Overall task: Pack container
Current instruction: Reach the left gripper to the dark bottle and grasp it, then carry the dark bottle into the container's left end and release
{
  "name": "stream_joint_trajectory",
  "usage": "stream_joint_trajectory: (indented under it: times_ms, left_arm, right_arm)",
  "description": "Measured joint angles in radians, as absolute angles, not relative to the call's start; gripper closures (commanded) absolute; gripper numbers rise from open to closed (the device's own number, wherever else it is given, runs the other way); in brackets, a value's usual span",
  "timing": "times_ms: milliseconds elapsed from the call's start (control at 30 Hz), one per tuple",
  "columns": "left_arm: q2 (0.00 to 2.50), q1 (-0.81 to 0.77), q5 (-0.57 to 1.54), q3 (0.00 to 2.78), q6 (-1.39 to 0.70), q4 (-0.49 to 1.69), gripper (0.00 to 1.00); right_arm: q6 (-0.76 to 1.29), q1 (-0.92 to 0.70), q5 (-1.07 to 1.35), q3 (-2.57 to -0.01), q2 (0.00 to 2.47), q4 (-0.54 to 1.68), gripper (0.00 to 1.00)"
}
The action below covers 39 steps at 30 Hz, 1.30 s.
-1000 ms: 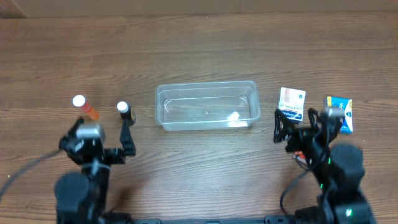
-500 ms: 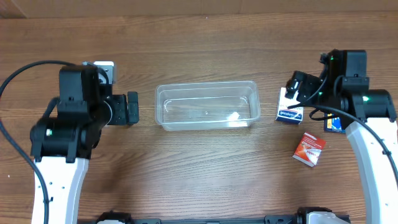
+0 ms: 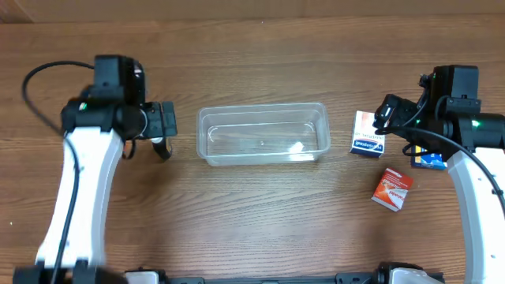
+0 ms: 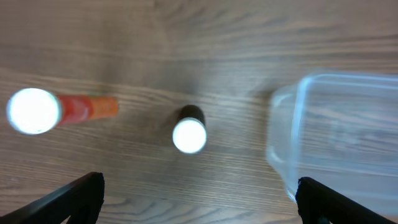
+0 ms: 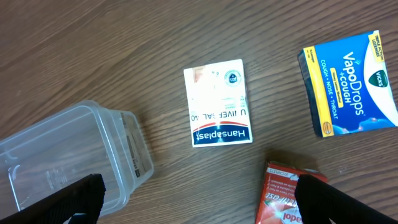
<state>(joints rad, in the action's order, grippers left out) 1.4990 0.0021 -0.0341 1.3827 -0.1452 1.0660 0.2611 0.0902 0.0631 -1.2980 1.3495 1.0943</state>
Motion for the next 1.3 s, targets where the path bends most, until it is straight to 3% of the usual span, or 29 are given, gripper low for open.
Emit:
stream_joint_trajectory:
  times_ms: [233,333,467,567,767,900,1100,1300]
  left_arm:
    - [1.753,0.011,-0.042,1.383,-0.151,1.039,0.03]
    - [1.792,0.011,-0.042,1.383,-0.155,1.027,0.17]
    - [1.808,0.011,-0.043,1.383,-0.157,1.015,0.51]
    - [1.808,0.011,-0.042,1.383,-0.158,1.016,0.63]
    - [1.808,0.011,-0.038,1.383,-0.159,1.018,0.72]
    - [1.808,0.011,-0.037,1.383,-0.159,1.021,0.96]
    - [1.810,0.011,-0.037,1.401,-0.167,1.052,0.96]
    - [1.811,-0.009,-0.005,1.647,-0.193,1.238,0.96]
  right_arm:
    - [0.261,0.090,0.063,-1.298,1.371,1.103,0.00]
    - [0.261,0.090,0.063,-1.298,1.404,1.106,0.00]
    - [0.261,0.090,0.062,-1.298,1.434,1.108,0.00]
    - [0.261,0.090,0.063,-1.298,1.433,1.109,0.00]
    - [0.261,0.090,0.063,-1.298,1.433,1.108,0.00]
    - [0.261,0.090,0.063,-1.298,1.433,1.108,0.00]
    - [0.261,0.090,0.062,-1.298,1.433,1.110,0.00]
    - [0.262,0.090,0.062,-1.298,1.433,1.111,0.00]
